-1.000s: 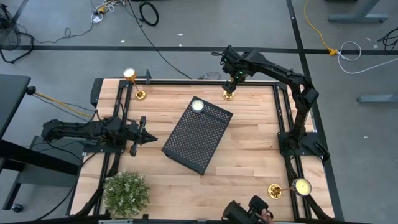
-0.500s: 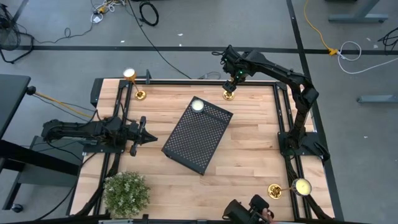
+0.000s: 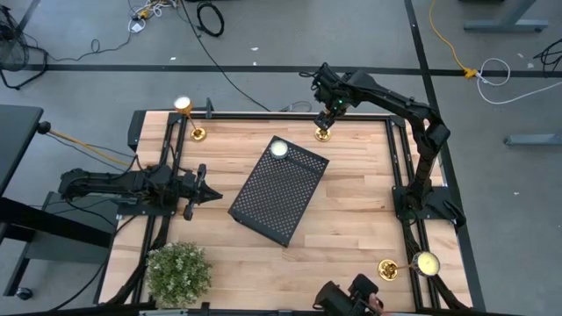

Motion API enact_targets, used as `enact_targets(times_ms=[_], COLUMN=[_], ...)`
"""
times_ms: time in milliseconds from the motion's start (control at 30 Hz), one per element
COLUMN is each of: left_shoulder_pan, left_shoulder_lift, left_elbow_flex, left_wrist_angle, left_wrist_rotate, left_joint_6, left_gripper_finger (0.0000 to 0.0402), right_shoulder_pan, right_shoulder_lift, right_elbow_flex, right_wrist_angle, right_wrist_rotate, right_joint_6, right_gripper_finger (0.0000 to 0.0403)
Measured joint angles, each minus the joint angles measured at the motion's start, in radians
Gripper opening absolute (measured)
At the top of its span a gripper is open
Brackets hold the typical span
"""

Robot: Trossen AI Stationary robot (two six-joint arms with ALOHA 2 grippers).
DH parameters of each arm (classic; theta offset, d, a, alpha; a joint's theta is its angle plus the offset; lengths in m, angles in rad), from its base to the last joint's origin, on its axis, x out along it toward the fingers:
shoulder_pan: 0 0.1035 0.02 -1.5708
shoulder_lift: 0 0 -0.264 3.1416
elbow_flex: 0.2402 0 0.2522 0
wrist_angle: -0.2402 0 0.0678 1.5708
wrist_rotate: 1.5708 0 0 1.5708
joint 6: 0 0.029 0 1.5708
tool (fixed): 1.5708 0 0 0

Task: Stock candles on shelf
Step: Put the top right gold candle holder on the shelf

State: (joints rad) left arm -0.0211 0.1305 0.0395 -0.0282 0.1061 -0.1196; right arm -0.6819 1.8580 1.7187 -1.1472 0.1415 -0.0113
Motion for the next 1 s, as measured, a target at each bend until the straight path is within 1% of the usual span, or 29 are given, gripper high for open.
enact_targets(times_ms=[167,333,1000], left_shoulder_pan=[0.0,0.0,0.0], left_shoulder_lift=[0.0,0.0,0.0], left_elbow_flex=[0.0,0.0,0.0], left_wrist_angle=[0.0,0.0,0.0], left_wrist_rotate=[0.0,0.0,0.0], left_joint_6=[0.0,0.0,0.0], left_gripper_finger=[0.0014,0.0014,0.0014], right_shoulder_pan=[0.0,0.0,0.0], right_shoulder_lift=[0.0,0.0,0.0], right_elbow_flex=[0.0,0.0,0.0], right_wrist_angle=[0.02,0.065,0.07], right_wrist_rotate=[0.0,0.0,0.0], right_joint_6=[-0.007,-0.007,-0.005], right_gripper_finger=[0.0258,0.0249,0.0246])
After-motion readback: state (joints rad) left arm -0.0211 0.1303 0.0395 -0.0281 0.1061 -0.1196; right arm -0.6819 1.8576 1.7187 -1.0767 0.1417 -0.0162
